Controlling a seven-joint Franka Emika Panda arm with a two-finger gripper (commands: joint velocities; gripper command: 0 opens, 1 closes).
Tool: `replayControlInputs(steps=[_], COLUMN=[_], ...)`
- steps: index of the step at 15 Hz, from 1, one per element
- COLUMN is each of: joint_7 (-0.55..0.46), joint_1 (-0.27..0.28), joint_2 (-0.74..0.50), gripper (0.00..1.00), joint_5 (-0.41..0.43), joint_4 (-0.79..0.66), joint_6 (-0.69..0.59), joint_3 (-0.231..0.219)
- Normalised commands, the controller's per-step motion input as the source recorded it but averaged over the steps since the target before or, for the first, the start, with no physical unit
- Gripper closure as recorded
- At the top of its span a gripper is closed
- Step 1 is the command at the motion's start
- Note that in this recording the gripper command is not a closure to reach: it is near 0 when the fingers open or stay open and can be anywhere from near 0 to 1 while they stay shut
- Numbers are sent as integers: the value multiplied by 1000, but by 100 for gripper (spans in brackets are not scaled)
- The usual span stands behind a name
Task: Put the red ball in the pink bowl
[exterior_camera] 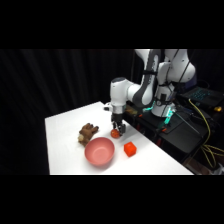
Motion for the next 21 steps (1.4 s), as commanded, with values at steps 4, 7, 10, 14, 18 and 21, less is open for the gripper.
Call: replayControlInputs(steps=[4,7,10,14,18,21], joint_7=[132,137,164,230,275,323], joint_1=[68,98,153,206,201,129], joint_2=[273,159,54,-91,-493,-534], gripper=[17,100,100,2,2,3], joint_5=[-151,-143,-149,-149,-205,-337], joint_4=[170,128,101,87,13,40], joint_6=[155,116,53,-176,-641,-698], joint_3=[-83,-112,-136,-157,-140,-75])
